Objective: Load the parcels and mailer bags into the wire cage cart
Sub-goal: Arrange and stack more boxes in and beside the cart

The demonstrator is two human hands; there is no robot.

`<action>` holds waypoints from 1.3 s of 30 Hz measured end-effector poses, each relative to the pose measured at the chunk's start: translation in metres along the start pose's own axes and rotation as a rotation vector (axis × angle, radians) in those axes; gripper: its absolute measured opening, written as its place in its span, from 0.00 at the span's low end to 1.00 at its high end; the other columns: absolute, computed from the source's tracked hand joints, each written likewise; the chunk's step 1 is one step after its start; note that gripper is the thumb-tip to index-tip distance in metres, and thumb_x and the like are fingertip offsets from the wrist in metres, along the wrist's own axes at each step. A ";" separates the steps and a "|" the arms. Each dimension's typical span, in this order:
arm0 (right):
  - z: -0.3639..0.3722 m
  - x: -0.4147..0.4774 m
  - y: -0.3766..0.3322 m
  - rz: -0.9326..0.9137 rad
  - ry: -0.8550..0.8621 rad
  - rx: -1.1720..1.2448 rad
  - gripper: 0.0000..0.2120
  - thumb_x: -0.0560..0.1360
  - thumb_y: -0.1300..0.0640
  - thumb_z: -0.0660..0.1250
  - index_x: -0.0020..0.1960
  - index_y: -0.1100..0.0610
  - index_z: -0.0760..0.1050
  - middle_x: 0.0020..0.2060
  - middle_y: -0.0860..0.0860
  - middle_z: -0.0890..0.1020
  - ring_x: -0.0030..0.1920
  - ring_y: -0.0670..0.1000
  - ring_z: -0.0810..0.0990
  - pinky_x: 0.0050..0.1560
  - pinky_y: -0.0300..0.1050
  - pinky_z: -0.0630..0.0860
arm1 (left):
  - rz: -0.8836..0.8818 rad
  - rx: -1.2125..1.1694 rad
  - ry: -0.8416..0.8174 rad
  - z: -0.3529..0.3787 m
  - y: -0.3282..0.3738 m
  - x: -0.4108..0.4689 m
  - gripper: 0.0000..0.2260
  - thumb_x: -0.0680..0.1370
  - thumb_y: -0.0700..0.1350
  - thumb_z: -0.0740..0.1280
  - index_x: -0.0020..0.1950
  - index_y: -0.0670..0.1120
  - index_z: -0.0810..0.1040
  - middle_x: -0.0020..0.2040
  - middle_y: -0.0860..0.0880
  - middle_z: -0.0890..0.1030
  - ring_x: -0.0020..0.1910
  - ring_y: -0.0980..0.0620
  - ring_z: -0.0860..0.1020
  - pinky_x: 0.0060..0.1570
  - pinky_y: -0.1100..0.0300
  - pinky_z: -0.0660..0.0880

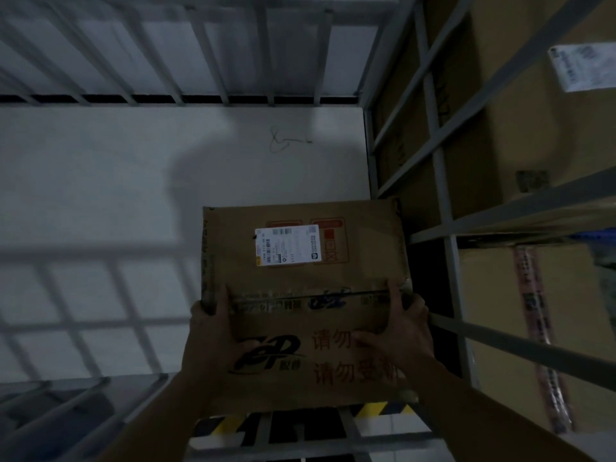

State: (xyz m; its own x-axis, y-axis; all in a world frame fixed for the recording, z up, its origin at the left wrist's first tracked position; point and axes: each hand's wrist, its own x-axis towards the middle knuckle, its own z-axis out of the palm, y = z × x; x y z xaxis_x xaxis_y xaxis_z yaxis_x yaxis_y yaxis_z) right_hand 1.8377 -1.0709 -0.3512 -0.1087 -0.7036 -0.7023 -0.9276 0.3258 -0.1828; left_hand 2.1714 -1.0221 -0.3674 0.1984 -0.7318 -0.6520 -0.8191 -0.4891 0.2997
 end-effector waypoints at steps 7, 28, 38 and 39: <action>0.006 0.006 -0.002 0.034 0.029 -0.045 0.65 0.59 0.24 0.72 0.79 0.42 0.32 0.75 0.59 0.48 0.73 0.64 0.62 0.61 0.57 0.76 | 0.023 0.011 0.014 0.011 -0.004 0.008 0.64 0.63 0.63 0.80 0.81 0.52 0.35 0.73 0.38 0.53 0.71 0.34 0.63 0.69 0.43 0.70; -0.169 -0.186 -0.124 -0.219 0.116 -0.333 0.35 0.82 0.45 0.55 0.82 0.53 0.42 0.81 0.57 0.48 0.80 0.59 0.47 0.77 0.60 0.49 | 0.150 0.400 0.084 -0.246 0.145 -0.144 0.48 0.73 0.71 0.63 0.82 0.50 0.43 0.81 0.39 0.44 0.79 0.37 0.50 0.71 0.37 0.63; -0.297 -0.329 -0.154 -0.310 0.353 -0.280 0.35 0.80 0.41 0.58 0.81 0.51 0.49 0.81 0.56 0.50 0.80 0.58 0.47 0.77 0.62 0.50 | 0.098 0.419 0.440 -0.350 0.190 -0.327 0.32 0.78 0.64 0.51 0.75 0.46 0.69 0.70 0.38 0.69 0.66 0.38 0.69 0.59 0.45 0.71; -0.303 -0.338 -0.155 -0.307 0.364 -0.275 0.35 0.80 0.41 0.57 0.81 0.51 0.49 0.81 0.56 0.50 0.80 0.58 0.47 0.77 0.62 0.51 | 0.091 0.431 0.414 -0.355 0.194 -0.333 0.31 0.80 0.64 0.51 0.77 0.47 0.64 0.72 0.39 0.66 0.68 0.39 0.67 0.61 0.47 0.69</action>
State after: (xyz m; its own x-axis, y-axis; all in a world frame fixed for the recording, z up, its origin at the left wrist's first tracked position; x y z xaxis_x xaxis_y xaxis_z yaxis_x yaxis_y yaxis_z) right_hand 1.9096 -1.0748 0.1227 0.1098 -0.9294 -0.3523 -0.9901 -0.0711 -0.1211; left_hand 2.1377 -1.0422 0.1551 0.2394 -0.9279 -0.2858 -0.9698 -0.2427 -0.0243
